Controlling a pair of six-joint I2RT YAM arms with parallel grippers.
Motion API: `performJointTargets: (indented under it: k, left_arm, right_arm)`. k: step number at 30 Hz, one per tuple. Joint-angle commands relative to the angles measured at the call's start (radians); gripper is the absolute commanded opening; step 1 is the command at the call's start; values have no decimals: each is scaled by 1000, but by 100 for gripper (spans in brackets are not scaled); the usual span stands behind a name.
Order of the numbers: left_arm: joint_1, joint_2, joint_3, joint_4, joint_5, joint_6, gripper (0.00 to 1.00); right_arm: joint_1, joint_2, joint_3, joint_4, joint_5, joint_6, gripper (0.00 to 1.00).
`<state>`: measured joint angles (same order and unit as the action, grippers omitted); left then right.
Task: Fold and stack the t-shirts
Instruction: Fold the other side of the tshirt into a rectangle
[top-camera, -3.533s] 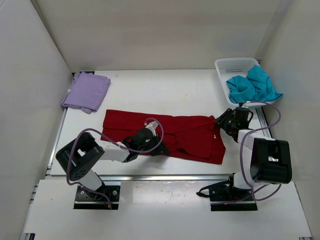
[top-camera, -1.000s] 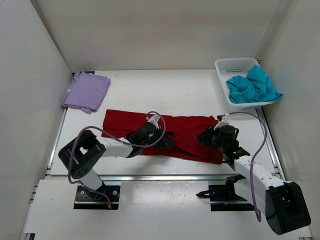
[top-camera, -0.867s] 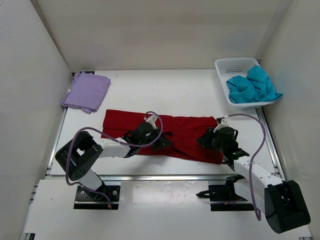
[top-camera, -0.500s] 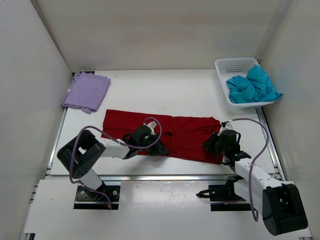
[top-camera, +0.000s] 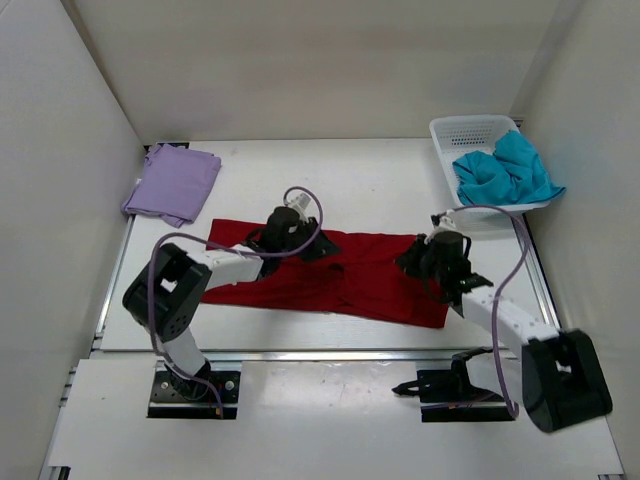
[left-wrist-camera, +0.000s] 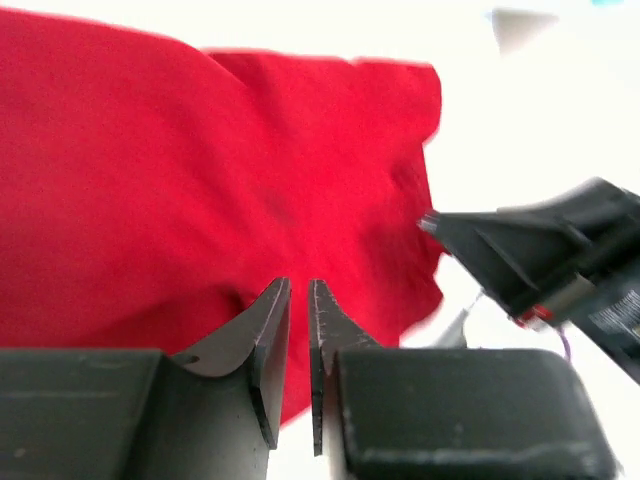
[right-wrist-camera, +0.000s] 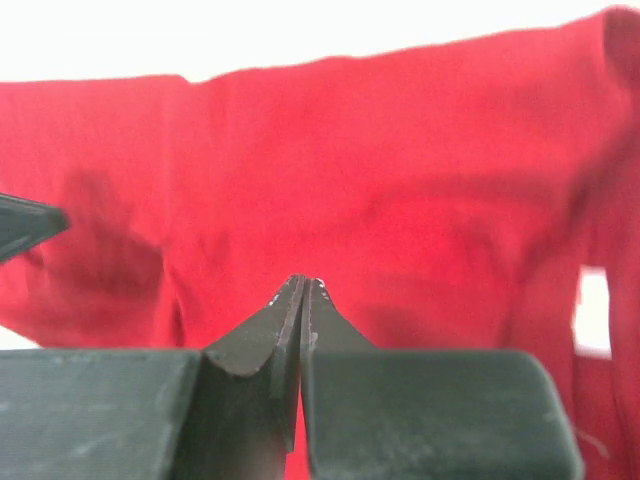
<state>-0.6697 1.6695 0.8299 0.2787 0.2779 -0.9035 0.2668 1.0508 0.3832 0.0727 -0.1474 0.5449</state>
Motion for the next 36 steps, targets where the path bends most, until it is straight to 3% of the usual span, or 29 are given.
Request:
performJointTargets:
  k: [1,3,7,11,15,18,21,23,27,30,32,36]
  left_arm:
    - [117,62,2,35,-19,26,23]
    - [179,82,-28,57,-8,14,23]
    - [310,104,-132,149,47,-59,21]
    - [436,130,-283,331,107,-184,19]
    - [532,107,-379,439,155,-259,18]
    - [518,8,-342,372,142,-236,19]
    - [423,-135,-292,245,69,-155,22]
    - [362,-218,-270,174,-21,-85,26]
    - [286,-329,-267,94,-37,-15,34]
    - [291,-369,-296,67,1,6,52]
    - [294,-396,-311,37,18,34,99]
    - [269,-471,-357,-12,18,87,99]
  right_arm:
    - [-17,162,82,198,6,-13,0]
    - [-47,251,86,288,9,0,0]
    - [-161,402,106,285,-15,65,0]
    - [-227,391,13,286,40,105,0]
    - [-213,342,39,246,66,89,0]
    - [-138,261,109,190,88,76,0]
    - [-14,204,152,165,143,63,0]
    - [23,210,145,171,135,82,0]
    - [107,283,89,216,83,116,0]
    - [161,382,114,225,68,125,0]
    - [167,451,156,208,46,101,0]
    - [108,636,342,138,-23,60,0]
